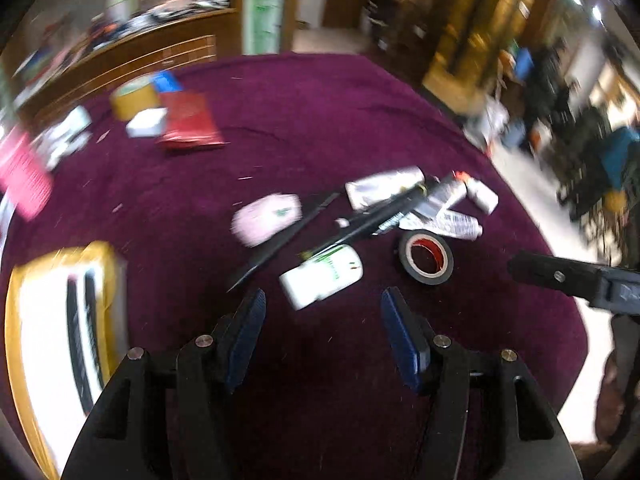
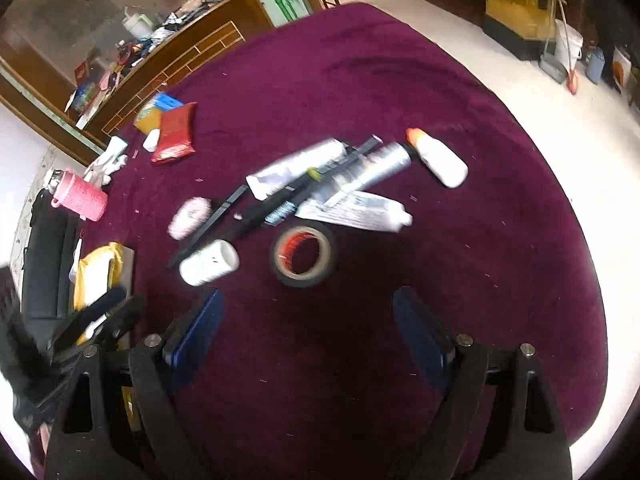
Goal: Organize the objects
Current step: 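Grasp the white pill bottle with the left gripper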
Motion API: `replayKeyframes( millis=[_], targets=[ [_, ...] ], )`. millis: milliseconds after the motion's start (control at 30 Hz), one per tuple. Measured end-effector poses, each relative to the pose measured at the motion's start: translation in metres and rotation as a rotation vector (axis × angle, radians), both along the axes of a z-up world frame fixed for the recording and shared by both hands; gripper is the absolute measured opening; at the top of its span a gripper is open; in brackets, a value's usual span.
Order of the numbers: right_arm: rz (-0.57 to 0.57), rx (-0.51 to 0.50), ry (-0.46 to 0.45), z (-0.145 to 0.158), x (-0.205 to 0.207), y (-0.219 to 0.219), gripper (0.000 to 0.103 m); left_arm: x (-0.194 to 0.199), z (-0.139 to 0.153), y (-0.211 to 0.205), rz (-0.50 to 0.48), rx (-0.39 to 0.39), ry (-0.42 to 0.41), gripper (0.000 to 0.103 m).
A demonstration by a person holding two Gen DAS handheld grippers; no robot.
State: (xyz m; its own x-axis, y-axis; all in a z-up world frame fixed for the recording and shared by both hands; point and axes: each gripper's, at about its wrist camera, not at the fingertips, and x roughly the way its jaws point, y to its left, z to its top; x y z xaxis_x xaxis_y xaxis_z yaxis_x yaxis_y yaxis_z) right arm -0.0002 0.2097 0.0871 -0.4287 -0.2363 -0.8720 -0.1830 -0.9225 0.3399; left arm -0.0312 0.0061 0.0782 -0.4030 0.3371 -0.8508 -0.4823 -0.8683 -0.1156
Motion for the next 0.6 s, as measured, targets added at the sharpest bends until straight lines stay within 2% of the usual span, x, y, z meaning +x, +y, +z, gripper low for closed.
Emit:
replayKeyframes(
  millis=[200,367,500,533,600],
  targets=[
    [-0.008,0.001,-0.048,-0.018,0.011,0.031,0.087,-0.026,-0.022,0.027,-0.042,-0.057,-0.047,0.054],
    [-0.048,-0.001,-0.087,-0.031,0.015,0.055,0.087,-0.034,-0.036,0.035,-0.057,-0.065,-0.085,0.054],
    [-0.040,-0.004,-0.094,-0.033,0.014,0.060,0.087,-0.034,-0.049,0.047,-0.087,-0.113,-0.113,0.054],
    [-0.032,-0.005,-0.093,-0.033,0.013,0.058,0.087,-0.033,-0.052,0.048,-0.089,-0.124,-0.124,0.052],
    [-0.012,-0.005,-0.091,-0.033,0.012,0.055,0.087,-0.025,-0.057,0.051,-0.104,-0.128,-0.139,0.041]
  ],
)
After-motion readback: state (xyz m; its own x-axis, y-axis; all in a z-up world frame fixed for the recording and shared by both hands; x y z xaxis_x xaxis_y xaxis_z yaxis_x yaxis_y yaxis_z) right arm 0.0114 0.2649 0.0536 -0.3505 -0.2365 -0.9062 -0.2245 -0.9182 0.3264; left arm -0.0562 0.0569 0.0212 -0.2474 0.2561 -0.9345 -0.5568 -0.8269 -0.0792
